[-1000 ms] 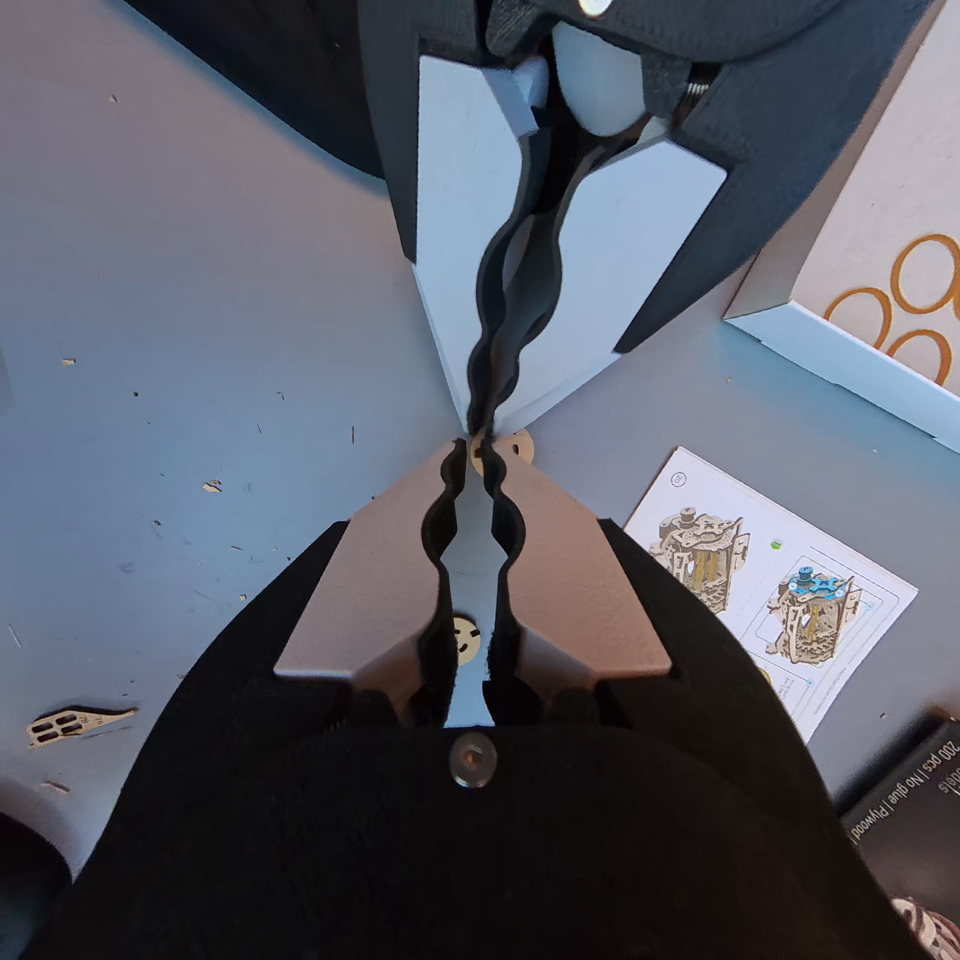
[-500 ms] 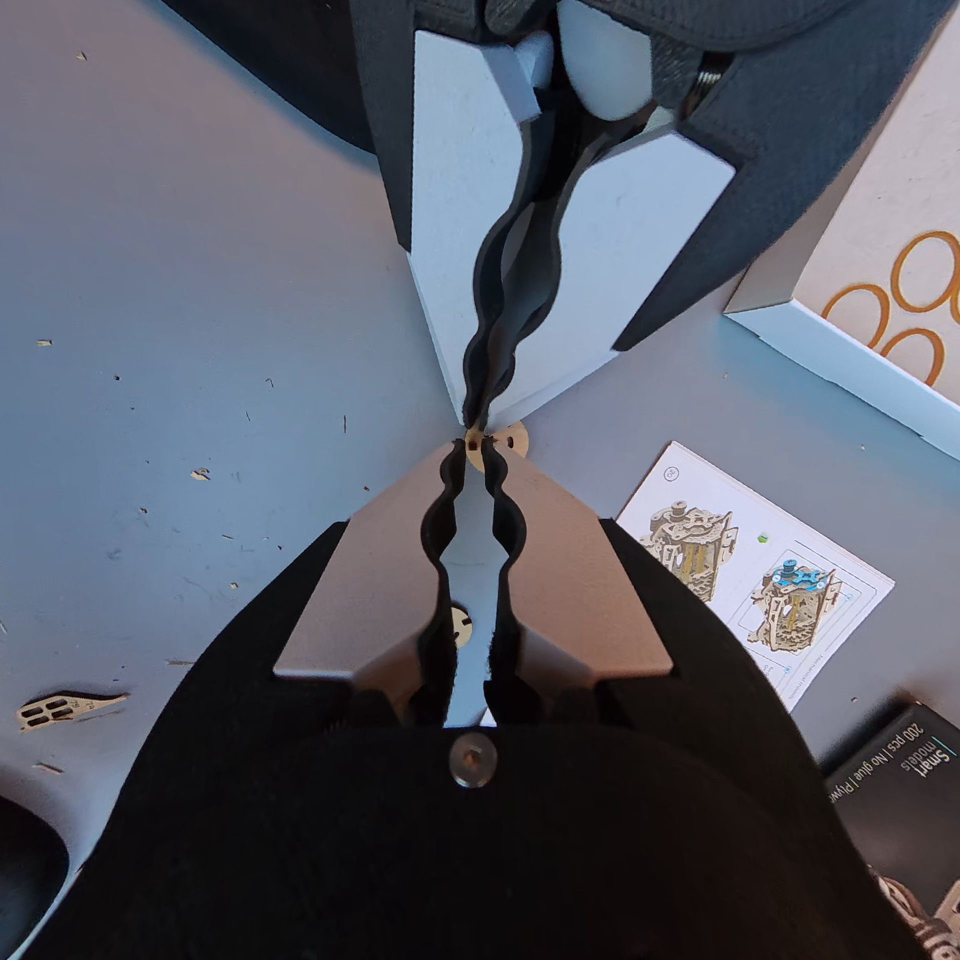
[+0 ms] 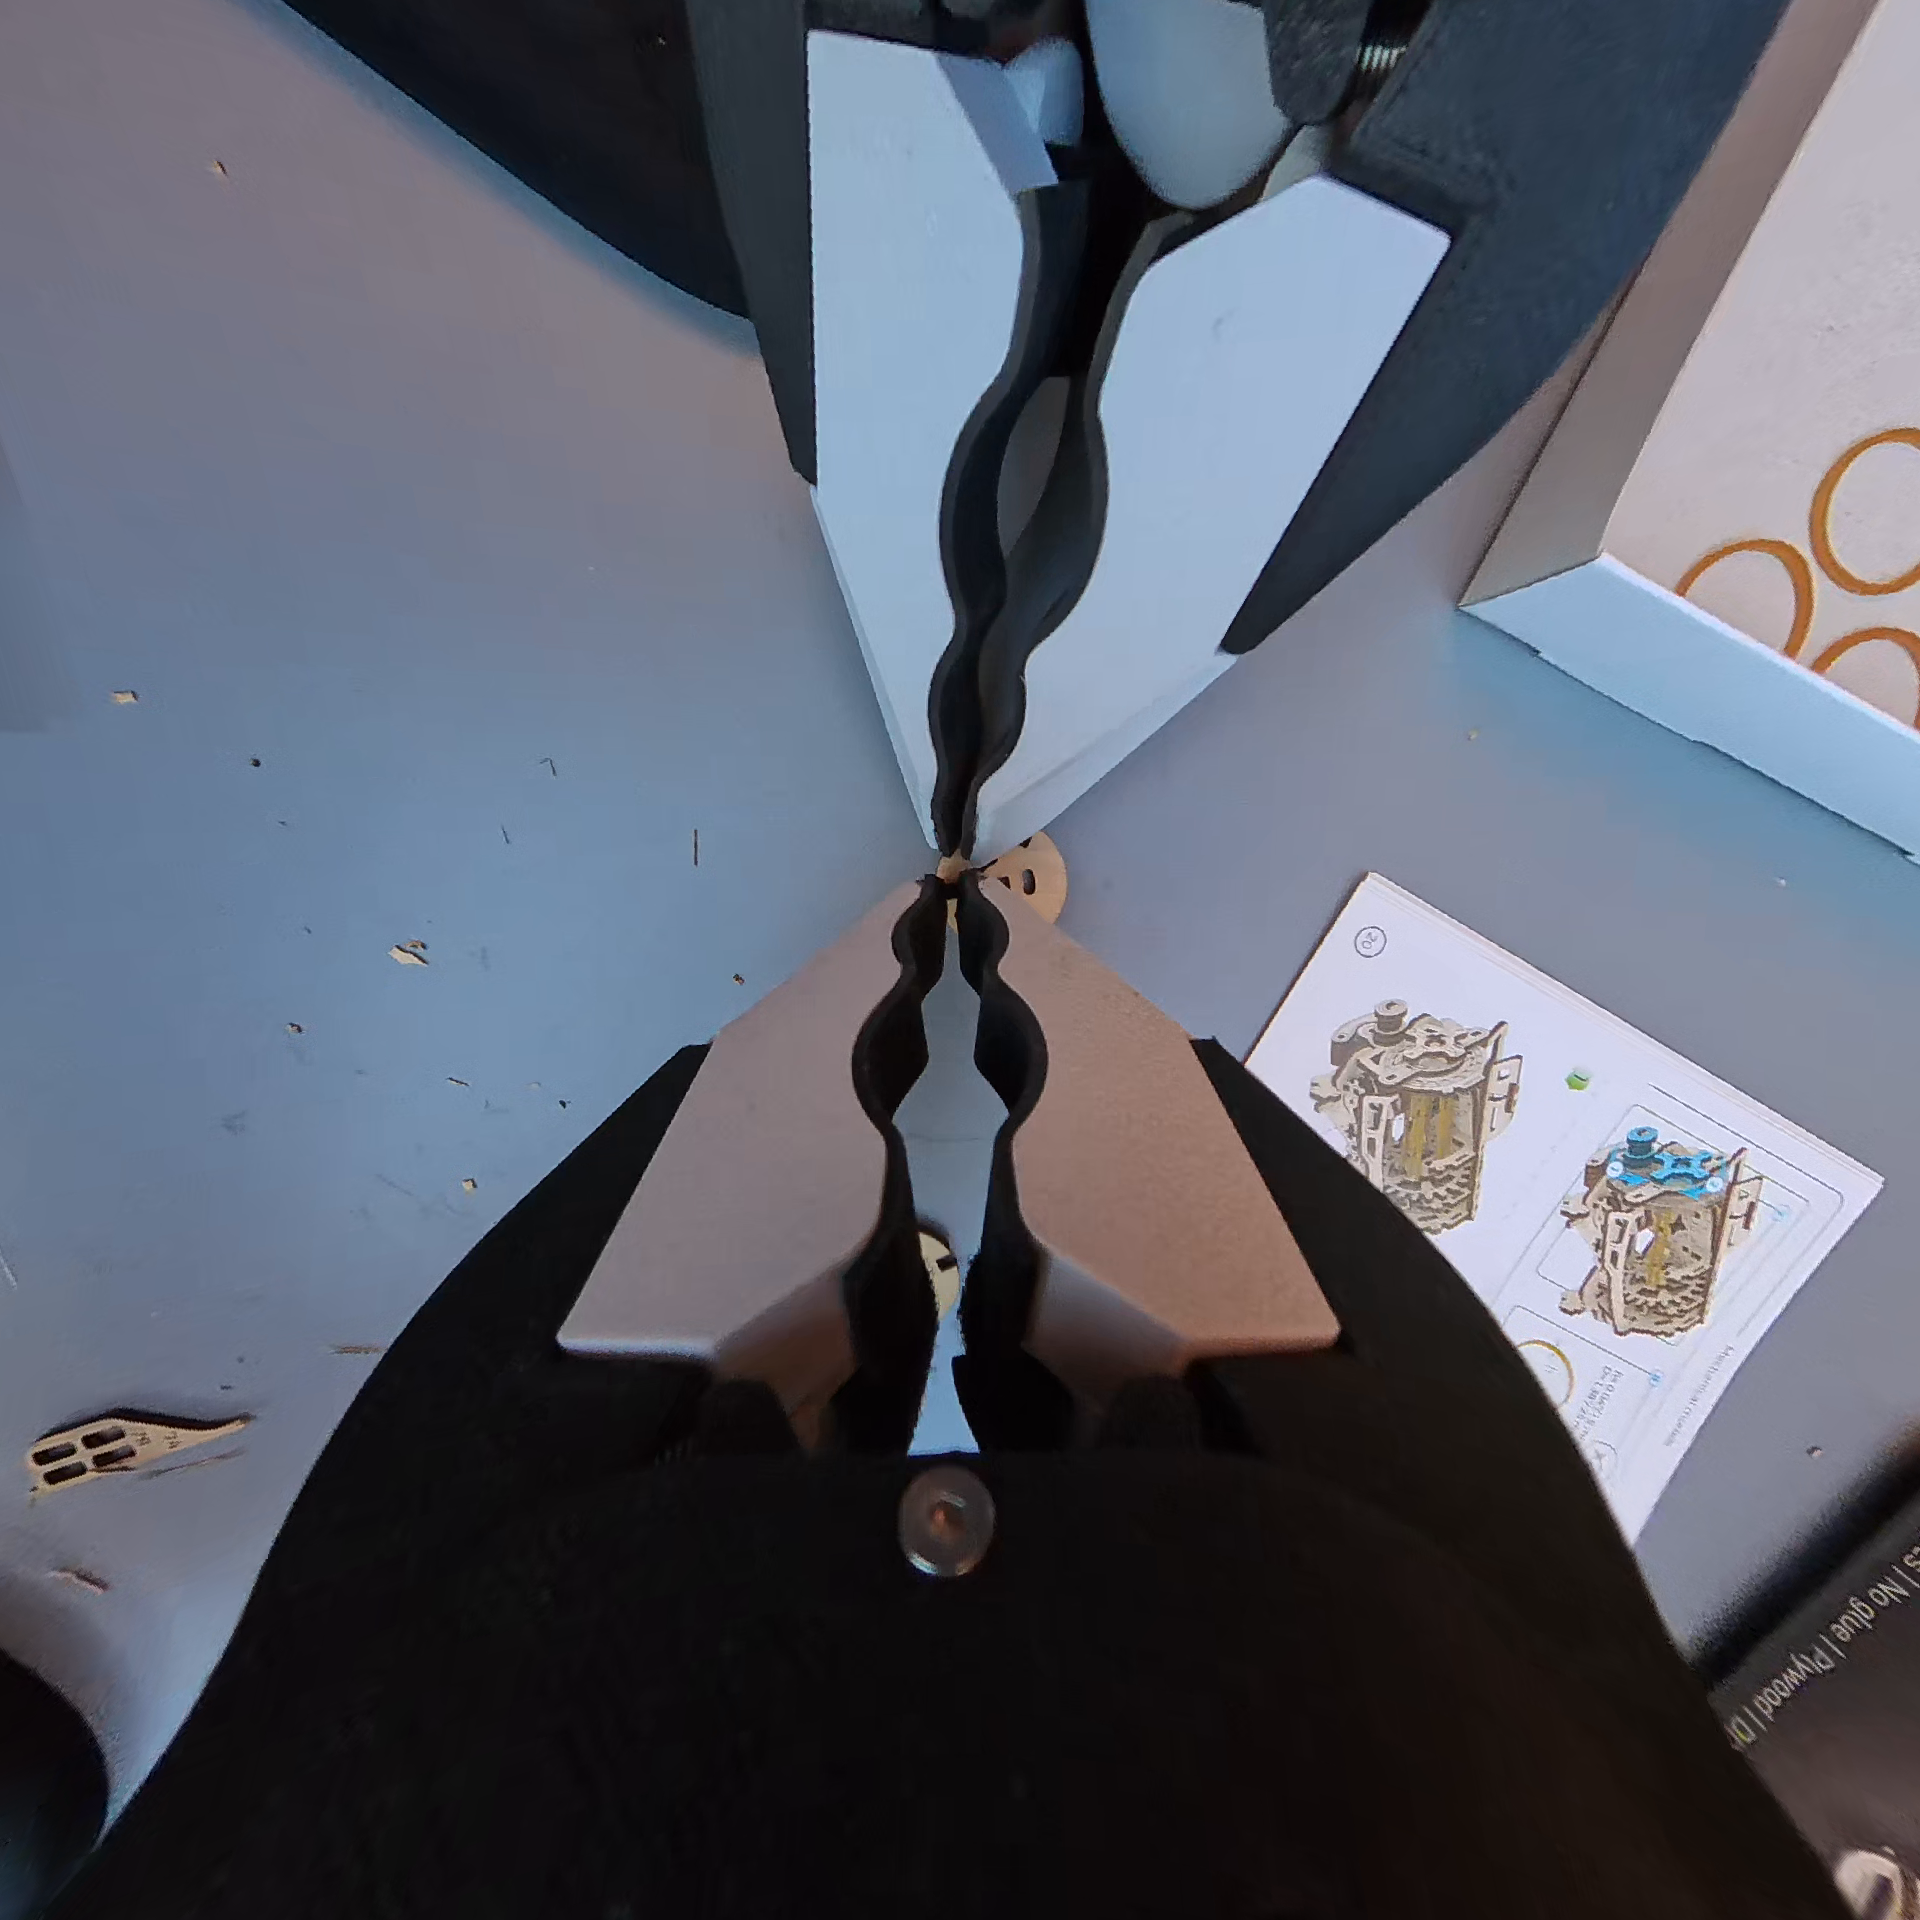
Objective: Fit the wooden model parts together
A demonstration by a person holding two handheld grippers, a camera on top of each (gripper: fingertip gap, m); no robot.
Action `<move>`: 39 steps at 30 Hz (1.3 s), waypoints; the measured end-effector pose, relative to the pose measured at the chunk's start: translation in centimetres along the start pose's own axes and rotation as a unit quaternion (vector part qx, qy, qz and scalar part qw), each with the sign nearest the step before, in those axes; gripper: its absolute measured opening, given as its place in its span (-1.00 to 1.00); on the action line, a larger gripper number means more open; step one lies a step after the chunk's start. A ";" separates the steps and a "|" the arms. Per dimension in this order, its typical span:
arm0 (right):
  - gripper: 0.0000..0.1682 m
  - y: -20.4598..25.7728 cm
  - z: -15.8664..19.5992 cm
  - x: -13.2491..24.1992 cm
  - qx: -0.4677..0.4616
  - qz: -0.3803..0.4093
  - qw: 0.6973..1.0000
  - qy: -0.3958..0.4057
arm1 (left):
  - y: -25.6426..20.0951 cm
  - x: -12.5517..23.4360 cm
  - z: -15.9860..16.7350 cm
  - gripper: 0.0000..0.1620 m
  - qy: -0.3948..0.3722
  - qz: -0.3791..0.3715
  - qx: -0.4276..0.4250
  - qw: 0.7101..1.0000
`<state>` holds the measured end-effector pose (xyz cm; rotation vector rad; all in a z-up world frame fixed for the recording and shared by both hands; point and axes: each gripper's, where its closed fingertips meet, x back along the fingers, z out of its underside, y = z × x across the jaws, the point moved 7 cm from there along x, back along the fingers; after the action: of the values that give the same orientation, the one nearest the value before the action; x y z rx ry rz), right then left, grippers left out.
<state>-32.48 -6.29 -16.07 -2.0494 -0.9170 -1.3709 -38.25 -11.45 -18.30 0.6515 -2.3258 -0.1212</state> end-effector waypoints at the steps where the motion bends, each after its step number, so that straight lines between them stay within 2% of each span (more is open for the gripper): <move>1: -0.98 0.0 0.1 0.0 -0.001 -0.001 1.000 -0.007 | 0.0 0.0 0.0 -0.99 0.000 0.000 0.001 1.000; 10: -0.98 -0.1 0.8 0.0 -0.017 -0.011 0.999 -0.045 | 0.0 0.0 0.0 -0.99 0.001 -0.001 0.000 1.000; 27: -0.98 -0.3 -0.5 -0.2 -0.010 -0.026 0.998 0.060 | 0.0 0.0 -0.1 -1.00 0.000 0.002 0.001 1.000; 39: -0.97 -0.4 -0.7 -0.3 -0.010 -0.021 0.998 0.057 | -0.1 0.0 -0.1 -1.00 -0.002 -0.002 -0.006 1.000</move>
<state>-33.23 -6.59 -16.09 -1.9550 -0.9061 -1.5077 -38.20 -11.54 -18.26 0.6501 -2.3258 -0.1367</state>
